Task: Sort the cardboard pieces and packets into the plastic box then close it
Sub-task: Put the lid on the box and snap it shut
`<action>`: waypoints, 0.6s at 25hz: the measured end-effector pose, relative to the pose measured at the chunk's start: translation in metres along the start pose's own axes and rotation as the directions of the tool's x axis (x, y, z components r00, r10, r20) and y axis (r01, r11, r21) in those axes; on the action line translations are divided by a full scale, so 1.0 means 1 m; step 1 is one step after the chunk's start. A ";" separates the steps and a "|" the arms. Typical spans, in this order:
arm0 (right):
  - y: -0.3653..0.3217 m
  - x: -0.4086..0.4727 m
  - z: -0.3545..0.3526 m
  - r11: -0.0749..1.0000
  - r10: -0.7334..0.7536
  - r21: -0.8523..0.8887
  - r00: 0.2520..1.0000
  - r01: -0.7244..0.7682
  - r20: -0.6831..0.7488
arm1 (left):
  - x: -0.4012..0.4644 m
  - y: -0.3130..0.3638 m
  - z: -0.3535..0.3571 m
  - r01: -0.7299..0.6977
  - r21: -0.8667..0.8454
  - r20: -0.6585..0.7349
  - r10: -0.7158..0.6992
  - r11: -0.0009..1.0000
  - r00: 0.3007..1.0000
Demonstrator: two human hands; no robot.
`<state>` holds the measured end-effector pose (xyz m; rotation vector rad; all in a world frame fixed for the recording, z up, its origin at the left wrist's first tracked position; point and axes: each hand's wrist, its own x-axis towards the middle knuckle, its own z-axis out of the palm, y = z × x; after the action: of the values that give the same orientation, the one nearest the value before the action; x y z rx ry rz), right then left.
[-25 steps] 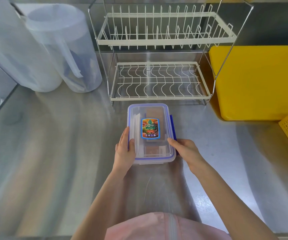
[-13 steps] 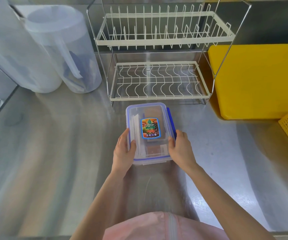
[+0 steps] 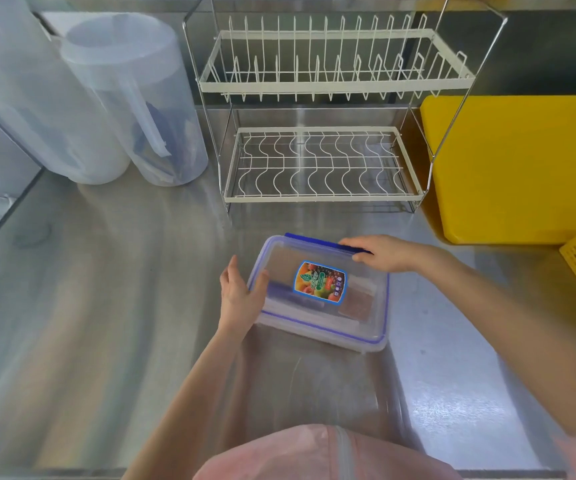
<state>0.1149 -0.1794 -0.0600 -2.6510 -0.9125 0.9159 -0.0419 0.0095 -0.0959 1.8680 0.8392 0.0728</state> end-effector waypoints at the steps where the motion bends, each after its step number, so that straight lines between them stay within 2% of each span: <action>1: 0.001 0.002 -0.001 1.000 -0.023 -0.013 0.999 0.023 0.032 | 0.000 -0.001 0.001 0.034 -0.007 0.030 -0.034 0.999 0.999; 3: 0.002 0.003 -0.003 0.998 -0.052 -0.029 0.996 0.054 0.079 | 0.002 -0.005 0.004 0.067 -0.006 0.080 -0.066 0.998 0.995; 6: 0.000 -0.001 -0.003 0.998 -0.054 -0.031 0.995 0.056 0.086 | -0.001 -0.005 0.011 0.070 -0.024 0.074 -0.068 0.997 0.995; 8: -0.007 -0.006 0.006 0.997 -0.064 -0.036 0.998 0.064 -0.003 | -0.003 -0.006 0.013 0.064 -0.040 0.044 -0.062 0.997 0.997; 9: -0.010 -0.010 0.016 0.998 -0.066 -0.018 0.990 0.064 -0.124 | -0.005 -0.007 0.013 0.052 -0.040 0.032 -0.050 0.998 0.998; 10: -0.013 -0.016 0.028 0.997 -0.049 0.043 0.957 0.064 -0.286 | -0.006 -0.007 0.013 0.044 -0.035 0.032 -0.043 0.998 0.999; 12: -0.020 -0.033 0.048 0.943 0.122 0.323 0.815 0.083 -0.566 | -0.007 -0.006 0.011 0.046 -0.053 0.050 -0.043 0.998 0.998; 13: -0.021 -0.042 0.055 0.873 0.253 0.479 0.754 0.093 -0.607 | -0.007 -0.006 0.010 0.063 -0.076 0.056 -0.059 0.995 0.997; 14: -0.020 -0.051 0.061 0.794 0.372 0.604 0.729 0.071 -0.574 | -0.009 -0.006 0.009 0.090 -0.110 0.058 -0.084 0.990 0.995; 15: -0.018 -0.059 0.068 0.709 0.464 0.705 0.737 0.024 -0.492 | -0.011 -0.006 0.008 0.114 -0.153 0.059 -0.106 0.982 0.993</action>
<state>0.0279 -0.2030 -0.0781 -2.1553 -0.0162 0.2085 -0.0499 -0.0017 -0.1017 1.6677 0.8754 0.0211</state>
